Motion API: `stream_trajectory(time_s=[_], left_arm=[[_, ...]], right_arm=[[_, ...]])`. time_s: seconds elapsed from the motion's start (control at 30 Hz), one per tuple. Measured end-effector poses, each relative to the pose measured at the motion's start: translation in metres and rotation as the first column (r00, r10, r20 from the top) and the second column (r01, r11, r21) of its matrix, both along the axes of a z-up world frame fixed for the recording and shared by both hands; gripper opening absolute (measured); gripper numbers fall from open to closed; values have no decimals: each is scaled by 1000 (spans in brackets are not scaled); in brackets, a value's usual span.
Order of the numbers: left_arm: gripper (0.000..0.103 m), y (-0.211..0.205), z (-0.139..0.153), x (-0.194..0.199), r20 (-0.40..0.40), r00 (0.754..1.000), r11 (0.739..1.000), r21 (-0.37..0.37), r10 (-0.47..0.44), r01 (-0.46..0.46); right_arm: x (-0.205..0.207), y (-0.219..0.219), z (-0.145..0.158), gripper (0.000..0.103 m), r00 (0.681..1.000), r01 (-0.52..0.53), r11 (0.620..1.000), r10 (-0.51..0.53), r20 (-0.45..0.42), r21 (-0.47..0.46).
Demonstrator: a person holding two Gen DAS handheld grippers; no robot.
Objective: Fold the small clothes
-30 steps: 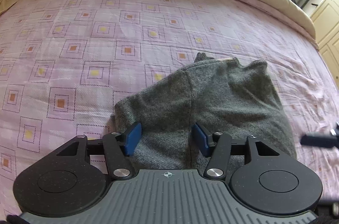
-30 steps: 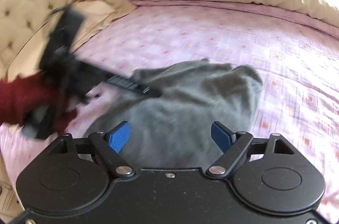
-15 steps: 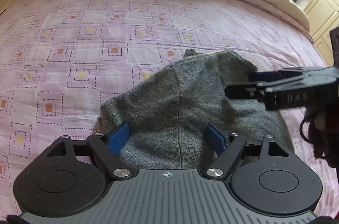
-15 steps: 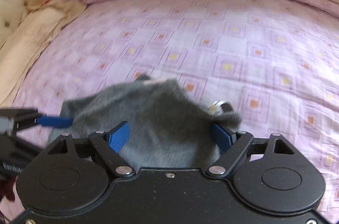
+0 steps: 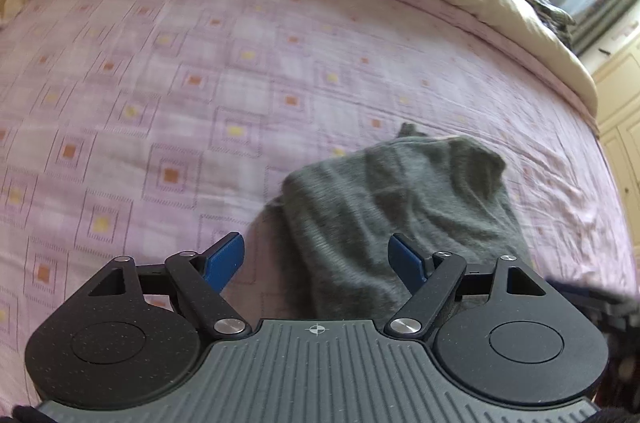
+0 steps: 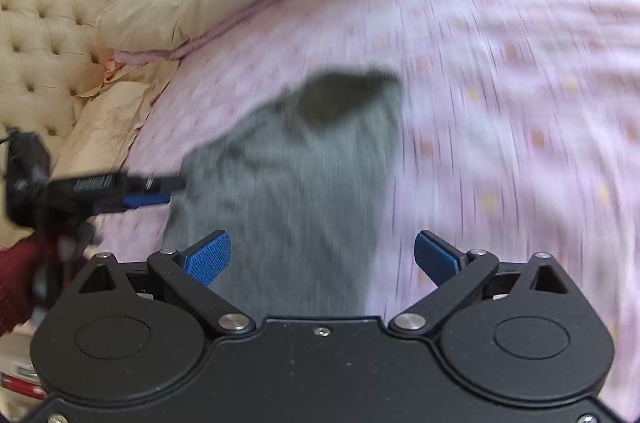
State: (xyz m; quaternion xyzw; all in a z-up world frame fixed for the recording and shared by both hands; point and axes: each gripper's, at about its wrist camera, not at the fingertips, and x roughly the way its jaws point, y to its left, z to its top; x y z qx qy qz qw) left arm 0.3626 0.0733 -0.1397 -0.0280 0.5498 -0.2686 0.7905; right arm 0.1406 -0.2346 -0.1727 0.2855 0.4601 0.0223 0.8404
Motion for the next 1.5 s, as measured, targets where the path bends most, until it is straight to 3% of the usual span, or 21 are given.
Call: stream_trajectory(time_s=[0.23,0.5,0.57,0.6,0.63,0.67,0.97,1.37,1.43,1.5], left_arm=[[78,-4,-23,13,-146,989,991,-129,19,-38],[78,-37,-34,35,-153,987,985,-169,-50,24],[71,-38,-34,37,-147,987,984,-173,-64,38],[45,-38,-34,37,-138,988,985,-166,-70,46],[29,-37,-34,37,-141,987,987,-151,-76,55],[24,-36,-37,37,-160,984,986,-156,-83,58],[22,-36,-16,1,-152,985,982,-180,-86,58],[23,-79,-18,-137,-246,937,954,-227,-248,193],[23,-83,-22,-148,-246,935,956,-209,-254,205],[27,-85,-28,-152,-214,945,964,-150,-248,219]], right_arm=[[-22,12,-29,100,1000,14,984,-10,-27,175],[0,18,-42,103,998,44,953,-57,33,299],[1,17,-43,103,997,65,944,-76,20,324],[1,17,-43,94,997,72,942,-79,9,328],[1,17,-42,81,997,76,945,-78,-5,317],[0,17,-41,46,997,77,954,-71,-33,291],[-29,24,-9,43,999,34,965,-22,-48,261],[-173,-7,4,44,979,101,969,-57,-196,225],[-188,-11,3,47,975,112,973,-68,-212,202],[-191,-10,3,58,967,137,981,-103,-231,136]])
